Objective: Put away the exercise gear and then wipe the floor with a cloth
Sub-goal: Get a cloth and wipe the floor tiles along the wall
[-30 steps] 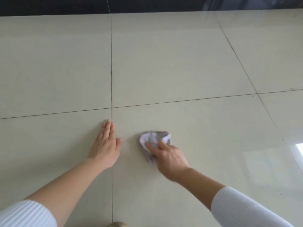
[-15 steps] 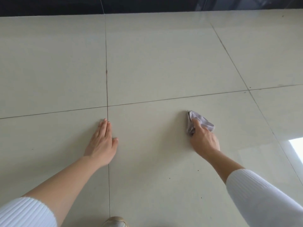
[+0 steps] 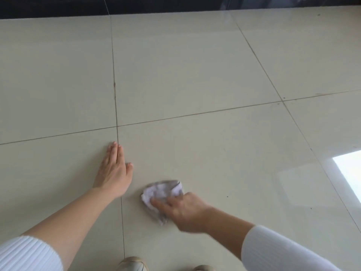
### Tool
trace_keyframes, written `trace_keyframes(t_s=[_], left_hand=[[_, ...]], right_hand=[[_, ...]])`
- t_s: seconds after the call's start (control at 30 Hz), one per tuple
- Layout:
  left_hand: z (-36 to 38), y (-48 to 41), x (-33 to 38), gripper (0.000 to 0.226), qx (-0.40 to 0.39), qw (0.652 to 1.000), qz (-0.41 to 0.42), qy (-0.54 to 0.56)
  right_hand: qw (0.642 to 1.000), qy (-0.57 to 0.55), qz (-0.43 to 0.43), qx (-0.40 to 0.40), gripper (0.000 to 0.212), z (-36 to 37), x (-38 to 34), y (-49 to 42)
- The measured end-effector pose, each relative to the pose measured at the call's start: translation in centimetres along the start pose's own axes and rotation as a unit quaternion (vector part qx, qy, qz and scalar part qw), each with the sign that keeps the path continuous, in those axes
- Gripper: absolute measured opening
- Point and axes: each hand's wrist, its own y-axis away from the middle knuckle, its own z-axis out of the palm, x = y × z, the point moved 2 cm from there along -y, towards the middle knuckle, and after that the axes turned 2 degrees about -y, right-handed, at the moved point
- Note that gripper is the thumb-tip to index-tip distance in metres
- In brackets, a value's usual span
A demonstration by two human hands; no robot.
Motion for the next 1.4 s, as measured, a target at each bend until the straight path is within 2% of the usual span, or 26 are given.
trace_keyframes(t_s=[0.07, 0.13, 0.2, 0.27, 0.33, 0.4, 0.5, 0.6, 0.7, 0.8, 0.87, 0.93, 1.0, 1.13, 1.23, 1.33, 1.4], left_hand=[[-0.1, 0.1, -0.1, 0.065, -0.001, 1.0, 0.009, -0.004], [-0.2, 0.4, -0.2, 0.065, -0.01, 1.0, 0.016, -0.007], [-0.4, 0.6, -0.3, 0.065, -0.023, 1.0, 0.019, -0.003], [-0.6, 0.8, -0.5, 0.065, -0.035, 0.999, 0.026, -0.005], [-1.2, 1.0, -0.8, 0.065, -0.056, 0.998, 0.038, -0.011], [-1.9, 1.6, -1.4, 0.063, -0.083, 0.995, 0.05, -0.018], [-2.9, 3.0, -3.3, 0.062, -0.106, 0.993, 0.04, -0.03], [-3.0, 4.7, -5.7, 0.062, -0.119, 0.991, 0.027, -0.055], [-2.6, 5.4, -7.9, 0.061, -0.104, 0.993, 0.011, -0.063], [-2.0, 4.7, -9.3, 0.069, -0.066, 0.996, -0.013, -0.053], [-1.7, 3.9, -10.0, 0.082, -0.048, 0.997, 0.012, -0.06], [-2.3, 3.3, -11.1, 0.085, -0.05, 0.994, 0.057, -0.074], [-3.4, 3.0, -12.9, 0.083, -0.06, 0.991, 0.085, -0.09], [-4.1, 2.7, -17.1, 0.079, -0.046, 0.992, 0.066, -0.098], [-3.3, 2.6, -18.1, 0.073, -0.037, 0.991, 0.089, -0.097], [-3.2, 1.8, -19.3, 0.071, -0.023, 0.988, 0.11, -0.104], [-3.7, 0.9, -20.5, 0.08, 0.011, 0.993, 0.085, -0.078]], right_hand=[[0.995, -0.019, 0.084, 0.051, 0.09, -0.8, 3.6, -0.6], [0.968, -0.088, 0.218, 0.081, 0.066, -1.7, 8.3, -0.6], [0.908, -0.159, 0.376, 0.096, 0.054, -3.0, 12.7, 0.8], [0.842, -0.163, 0.504, 0.104, 0.055, -3.8, 15.6, 3.4], [0.804, -0.142, 0.571, 0.09, 0.055, -3.6, 16.5, 5.7], [0.781, -0.134, 0.602, 0.1, 0.053, -3.0, 15.6, 6.1], [0.793, -0.141, 0.581, 0.114, 0.059, -2.1, 12.6, 3.1], [0.85, -0.145, 0.495, 0.105, 0.064, -2.4, 8.1, -2.2], [0.918, -0.136, 0.362, 0.089, 0.067, -2.8, 2.8, -7.7], [0.982, -0.067, 0.172, 0.051, 0.069, -2.5, -2.0, -11.4], [0.997, -0.018, 0.037, 0.058, 0.059, -2.3, -3.4, -13.2], [0.997, -0.003, -0.032, 0.065, 0.054, -2.5, -2.8, -14.9], [0.998, -0.007, -0.022, 0.058, 0.059, -3.7, -1.1, -16.6], [0.985, -0.044, 0.137, 0.097, 0.059, -6.4, 3.1, -20.6], [0.962, -0.052, 0.242, 0.114, 0.059, -8.0, 5.3, -23.1], [0.938, -0.082, 0.319, 0.11, 0.058, -7.9, 5.2, -24.7], [0.929, -0.094, 0.339, 0.116, 0.055, -7.4, 4.1, -25.3]])
